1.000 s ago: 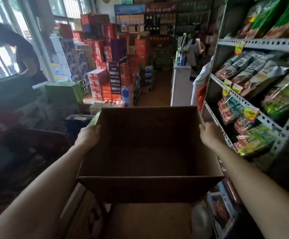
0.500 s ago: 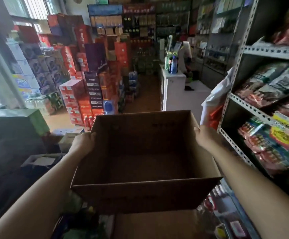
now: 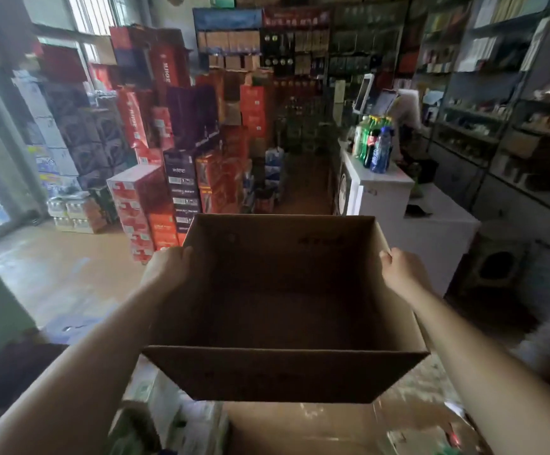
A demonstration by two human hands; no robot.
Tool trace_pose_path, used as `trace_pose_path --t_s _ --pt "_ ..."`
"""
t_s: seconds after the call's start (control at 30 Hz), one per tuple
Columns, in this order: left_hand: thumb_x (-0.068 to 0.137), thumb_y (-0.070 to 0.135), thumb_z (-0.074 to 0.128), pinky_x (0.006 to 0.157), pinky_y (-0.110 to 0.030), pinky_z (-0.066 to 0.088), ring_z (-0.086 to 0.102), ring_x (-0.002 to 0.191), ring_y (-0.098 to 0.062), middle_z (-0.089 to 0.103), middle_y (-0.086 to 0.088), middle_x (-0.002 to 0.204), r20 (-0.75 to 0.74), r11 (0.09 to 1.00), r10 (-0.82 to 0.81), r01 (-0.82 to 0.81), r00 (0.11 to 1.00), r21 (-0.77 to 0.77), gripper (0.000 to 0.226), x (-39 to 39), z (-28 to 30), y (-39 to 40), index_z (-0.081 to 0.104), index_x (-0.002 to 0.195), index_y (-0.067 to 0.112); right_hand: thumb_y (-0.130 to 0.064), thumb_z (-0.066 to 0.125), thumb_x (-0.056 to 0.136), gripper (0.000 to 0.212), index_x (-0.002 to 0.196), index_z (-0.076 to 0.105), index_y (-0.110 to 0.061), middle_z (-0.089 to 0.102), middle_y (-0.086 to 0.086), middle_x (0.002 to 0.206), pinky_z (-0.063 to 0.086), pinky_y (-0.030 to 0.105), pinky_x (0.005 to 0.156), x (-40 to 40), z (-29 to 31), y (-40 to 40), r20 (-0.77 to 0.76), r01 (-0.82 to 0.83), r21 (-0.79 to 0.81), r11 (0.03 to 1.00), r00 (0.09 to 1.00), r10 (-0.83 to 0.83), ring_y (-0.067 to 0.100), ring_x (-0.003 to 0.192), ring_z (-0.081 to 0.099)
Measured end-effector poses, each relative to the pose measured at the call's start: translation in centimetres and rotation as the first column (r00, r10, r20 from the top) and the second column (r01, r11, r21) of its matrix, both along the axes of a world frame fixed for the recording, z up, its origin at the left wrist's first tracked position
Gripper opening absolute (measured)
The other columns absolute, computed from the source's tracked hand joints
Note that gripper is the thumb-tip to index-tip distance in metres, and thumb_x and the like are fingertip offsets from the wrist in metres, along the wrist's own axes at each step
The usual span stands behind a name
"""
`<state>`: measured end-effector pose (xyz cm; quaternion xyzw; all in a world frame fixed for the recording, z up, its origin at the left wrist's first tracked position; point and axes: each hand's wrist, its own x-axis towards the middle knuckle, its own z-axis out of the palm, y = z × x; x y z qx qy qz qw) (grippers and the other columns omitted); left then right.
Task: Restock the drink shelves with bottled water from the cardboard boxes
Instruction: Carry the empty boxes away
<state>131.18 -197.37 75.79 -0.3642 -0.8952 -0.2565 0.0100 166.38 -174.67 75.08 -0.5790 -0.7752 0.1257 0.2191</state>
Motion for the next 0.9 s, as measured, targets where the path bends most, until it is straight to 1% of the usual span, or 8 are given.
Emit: trace_pose_path --t_s 0.17,0.27,0.4,0.57,0.63,0.7,0.77,0.9 --pt "0.101 0.032 0.036 0.08 -0.041 0.045 0.059 0.101 -0.044 0.063 -0.029 0.108 0.001 0.999 0.015 -0.015 1.0 -0.039 0.044 -9.3 -1.1 12.9 0.062 0.109 -0.001 -0.028 0.037 0.102 0.037 0.101 0.057 0.003 0.062 0.026 0.105 0.036 0.035 0.07 -9.5 -1.2 13.1 0.018 -0.004 0.022 1.0 1.0 0.003 0.04 0.099 0.058" --pt "0.101 0.033 0.036 0.082 -0.041 0.046 0.059 0.102 -0.043 0.064 -0.028 0.107 0.018 0.999 -0.004 0.005 1.0 -0.046 0.043 -15.5 -1.8 21.3 0.064 0.106 0.0 -0.029 0.037 0.102 0.033 0.095 0.056 -0.002 0.062 0.025 0.104 0.04 0.036 0.072 -15.4 -2.1 21.2 0.024 0.009 0.018 1.0 1.0 -0.009 0.04 0.098 0.059" --pt "0.099 0.038 0.037 0.082 -0.04 0.047 0.06 0.1 -0.041 0.066 -0.024 0.105 0.048 0.999 -0.031 0.032 0.998 -0.023 0.042 -23.9 -1.0 32.2 0.065 0.103 0.006 -0.029 0.036 0.102 0.036 0.102 0.057 0.001 0.063 0.023 0.103 0.04 0.036 0.072 -22.9 -1.7 31.3 0.034 0.027 0.014 1.0 0.999 -0.028 0.039 0.098 0.059" --pt "0.098 0.038 0.039 0.08 -0.039 0.046 0.06 0.099 -0.041 0.065 -0.023 0.104 0.075 0.999 -0.037 0.036 0.997 0.014 0.041 -31.9 -0.3 44.8 0.064 0.102 0.006 -0.028 0.037 0.102 0.035 0.103 0.055 0.001 0.063 0.027 0.102 0.038 0.037 0.07 -30.7 -1.4 43.2 -0.011 0.066 0.016 0.998 0.998 -0.066 0.042 0.097 0.059" --pt "0.099 0.037 0.038 0.082 -0.039 0.046 0.059 0.101 -0.041 0.065 -0.024 0.106 0.068 0.999 -0.041 0.04 0.997 0.016 0.042 -34.8 -0.6 50.1 0.064 0.106 0.005 -0.029 0.036 0.102 0.036 0.104 0.056 0.001 0.063 0.026 0.105 0.036 0.036 0.07 -33.7 -1.6 47.8 -0.008 0.085 0.022 0.996 0.996 -0.085 0.041 0.101 0.058" --pt "0.099 0.037 0.038 0.083 -0.04 0.046 0.059 0.101 -0.042 0.064 -0.025 0.107 0.056 0.999 -0.045 0.045 0.997 0.006 0.043 -37.9 -1.7 55.5 0.064 0.107 0.004 -0.029 0.034 0.103 0.038 0.107 0.057 0.001 0.062 0.025 0.108 0.04 0.037 0.075 -36.6 -1.9 52.5 0.019 0.102 0.04 0.994 0.995 -0.103 0.04 0.106 0.057" --pt "0.098 0.04 0.037 0.079 -0.04 0.047 0.06 0.098 -0.04 0.065 -0.022 0.106 0.06 0.999 -0.048 0.048 0.997 -0.005 0.043 -40.9 -2.5 60.7 0.063 0.104 0.006 -0.029 0.036 0.102 0.038 0.109 0.058 0.001 0.062 0.025 0.11 0.043 0.04 0.081 -39.5 -2.4 57.5 0.042 0.098 0.06 0.993 0.994 -0.101 0.04 0.107 0.057" --pt "0.097 0.043 0.037 0.077 -0.038 0.048 0.06 0.093 -0.036 0.064 -0.017 0.102 0.129 0.999 -0.04 0.039 0.991 0.009 0.041 -47.0 -3.3 71.4 0.062 0.1 0.012 -0.031 0.036 0.102 0.037 0.107 0.058 -0.001 0.063 0.025 0.108 0.043 0.04 0.08 -45.7 -2.7 68.8 0.078 0.071 0.052 0.996 0.994 -0.075 0.039 0.105 0.057"
